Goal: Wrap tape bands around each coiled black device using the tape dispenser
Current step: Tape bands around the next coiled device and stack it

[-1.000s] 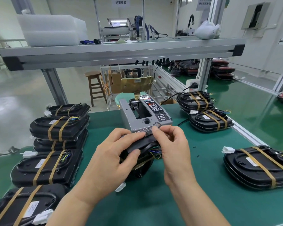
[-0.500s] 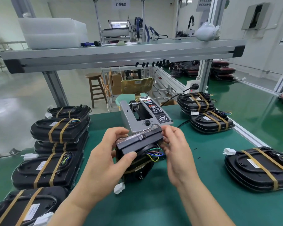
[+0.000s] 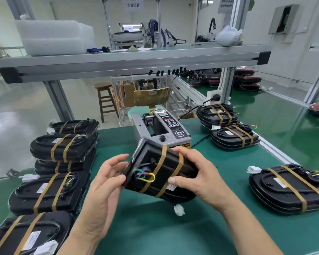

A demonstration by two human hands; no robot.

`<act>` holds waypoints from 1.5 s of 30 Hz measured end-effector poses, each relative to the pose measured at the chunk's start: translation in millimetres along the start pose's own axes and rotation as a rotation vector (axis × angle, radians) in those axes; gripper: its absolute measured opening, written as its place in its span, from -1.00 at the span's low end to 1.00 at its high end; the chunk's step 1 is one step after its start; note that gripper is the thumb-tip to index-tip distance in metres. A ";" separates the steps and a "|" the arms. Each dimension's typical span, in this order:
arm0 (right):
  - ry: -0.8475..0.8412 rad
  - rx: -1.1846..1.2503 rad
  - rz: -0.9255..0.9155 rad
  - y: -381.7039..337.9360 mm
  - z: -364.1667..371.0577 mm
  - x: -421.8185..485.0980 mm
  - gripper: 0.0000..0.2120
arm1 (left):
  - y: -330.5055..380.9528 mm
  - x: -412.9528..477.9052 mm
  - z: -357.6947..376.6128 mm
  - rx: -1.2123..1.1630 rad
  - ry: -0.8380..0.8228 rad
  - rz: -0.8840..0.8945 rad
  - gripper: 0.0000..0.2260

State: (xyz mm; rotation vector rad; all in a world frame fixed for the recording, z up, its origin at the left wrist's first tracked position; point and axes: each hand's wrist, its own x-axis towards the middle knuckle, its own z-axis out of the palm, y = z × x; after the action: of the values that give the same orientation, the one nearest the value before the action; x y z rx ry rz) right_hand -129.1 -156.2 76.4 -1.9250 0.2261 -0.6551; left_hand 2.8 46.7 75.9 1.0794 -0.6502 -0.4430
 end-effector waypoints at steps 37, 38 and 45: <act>0.382 0.129 0.618 3.7 27.2 48.9 -0.86 | -4.6 -10.3 -25.9 0.458 -0.095 -0.073 -0.60; 0.384 0.131 0.626 2.6 28.5 50.3 -0.85 | -4.1 -11.0 -26.8 0.463 -0.091 -0.071 -0.60; 0.460 0.125 0.679 -0.7 39.1 56.0 -0.72 | -3.5 -18.0 -27.9 0.467 -0.057 -0.068 -0.59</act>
State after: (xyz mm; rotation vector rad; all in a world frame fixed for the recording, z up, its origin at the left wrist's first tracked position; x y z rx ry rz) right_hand -61.5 -149.6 84.1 -1.4202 1.0476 -0.6122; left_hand 8.4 74.9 59.0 1.5390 -0.7909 -0.3899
